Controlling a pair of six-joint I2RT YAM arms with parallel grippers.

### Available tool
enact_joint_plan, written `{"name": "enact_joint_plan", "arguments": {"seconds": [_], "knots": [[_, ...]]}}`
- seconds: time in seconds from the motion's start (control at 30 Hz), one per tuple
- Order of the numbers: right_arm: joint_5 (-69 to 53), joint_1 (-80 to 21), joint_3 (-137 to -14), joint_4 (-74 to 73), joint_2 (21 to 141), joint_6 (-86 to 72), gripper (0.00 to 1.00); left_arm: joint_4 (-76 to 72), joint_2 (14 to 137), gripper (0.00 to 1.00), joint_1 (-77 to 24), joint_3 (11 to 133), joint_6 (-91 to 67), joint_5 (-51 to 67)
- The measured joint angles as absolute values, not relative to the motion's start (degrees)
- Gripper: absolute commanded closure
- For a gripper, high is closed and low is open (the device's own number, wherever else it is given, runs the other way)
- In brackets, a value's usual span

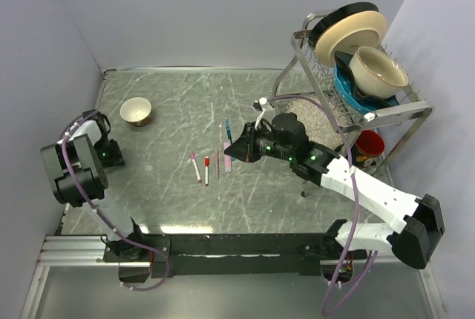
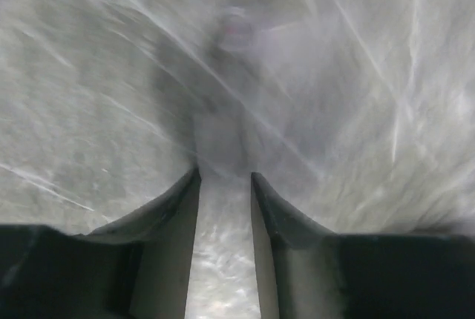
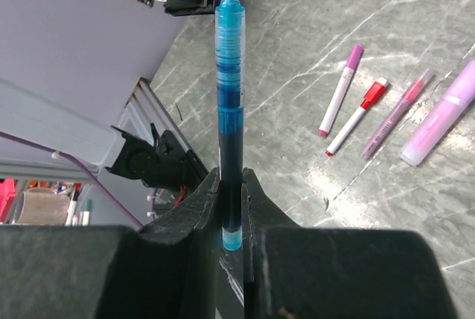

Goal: Insert the pens into the pen caps

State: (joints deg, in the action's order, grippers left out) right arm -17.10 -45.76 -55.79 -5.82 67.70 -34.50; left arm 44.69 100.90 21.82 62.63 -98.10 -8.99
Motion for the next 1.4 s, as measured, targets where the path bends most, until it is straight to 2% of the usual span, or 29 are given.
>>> {"name": "enact_joint_plan", "arguments": {"seconds": [0.27, 0.4, 0.5, 0.53, 0.63, 0.8, 1.0, 1.4], "knots": [[-14.6, -45.8, -55.9, -9.2, 65.2, -34.5, 1.0, 44.0, 101.7, 0.94, 13.7, 63.6, -84.2, -10.0], [-13.9, -45.8, -56.0, -10.4, 62.8, -34.9, 1.0, 43.5, 100.1, 0.91, 11.9, 62.0, -80.8, -10.0], [-13.5, -45.8, -56.1, -10.6, 60.9, -35.4, 1.0, 45.3, 99.1, 0.74, 11.4, 62.1, -78.8, -11.7], [-13.3, -45.9, -56.1, -10.7, 60.3, -35.6, 1.0, 45.6, 98.6, 0.63, 11.4, 62.3, -78.4, -12.4], [-13.0, -46.0, -56.4, -11.4, 59.2, -35.9, 1.0, 49.1, 98.4, 0.5, 11.7, 66.3, -78.8, -17.3], [-12.3, -46.0, -58.0, -14.3, 58.9, -35.9, 1.0, 52.2, 98.4, 0.48, 14.9, 74.5, -81.4, -22.9], [-12.0, -46.0, -60.0, -16.4, 59.1, -35.7, 1.0, 51.8, 99.9, 0.41, 21.1, 76.5, -81.7, -26.4], [-12.1, -46.0, -62.1, -18.0, 61.7, -35.3, 1.0, 53.6, 103.8, 0.44, 24.2, 76.5, -90.2, -29.9]]}}
